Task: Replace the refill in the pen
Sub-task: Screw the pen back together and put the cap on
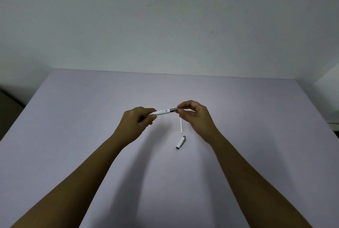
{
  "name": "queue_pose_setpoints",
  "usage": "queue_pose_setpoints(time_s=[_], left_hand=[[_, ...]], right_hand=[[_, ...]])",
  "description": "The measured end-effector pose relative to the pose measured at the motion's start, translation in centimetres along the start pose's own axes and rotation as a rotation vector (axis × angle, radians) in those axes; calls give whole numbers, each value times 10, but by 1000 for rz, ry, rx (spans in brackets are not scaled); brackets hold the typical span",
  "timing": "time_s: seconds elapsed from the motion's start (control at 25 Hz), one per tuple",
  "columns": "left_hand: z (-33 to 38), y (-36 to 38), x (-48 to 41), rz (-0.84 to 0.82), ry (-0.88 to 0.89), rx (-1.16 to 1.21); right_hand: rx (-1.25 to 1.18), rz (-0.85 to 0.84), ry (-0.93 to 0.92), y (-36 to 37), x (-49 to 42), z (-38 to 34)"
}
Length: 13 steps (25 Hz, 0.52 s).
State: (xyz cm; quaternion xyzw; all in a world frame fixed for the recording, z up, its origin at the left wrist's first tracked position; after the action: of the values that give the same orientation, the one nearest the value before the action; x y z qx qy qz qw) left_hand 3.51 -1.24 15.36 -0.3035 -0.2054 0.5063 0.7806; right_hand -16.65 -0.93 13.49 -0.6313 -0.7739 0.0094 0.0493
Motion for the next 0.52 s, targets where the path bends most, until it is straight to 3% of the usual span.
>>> queue_pose_setpoints(time_s=[0.12,0.32,0.52], left_hand=[[-4,3,3,-2,-48,156],[3,8,5,-2,22,144],[1,0,5,36,12,71]], right_hand=[[165,38,-10,-2,1,-5],[333,169,-36,0,3,-16],[297,21,-66,4,2,-20]])
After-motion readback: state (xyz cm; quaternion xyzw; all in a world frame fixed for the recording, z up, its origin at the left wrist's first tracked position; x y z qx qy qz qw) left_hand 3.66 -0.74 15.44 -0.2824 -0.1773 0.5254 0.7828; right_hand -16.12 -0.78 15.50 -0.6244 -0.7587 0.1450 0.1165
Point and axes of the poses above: each hand's wrist, its own x-axis away from the middle knuckle, its own y-axis out of the palm, z = x × y, the point moved 6 cm from there along -x, towards the middle knuckle, and after that the axes turned 10 degrees about -z, right-handed, at the moved point
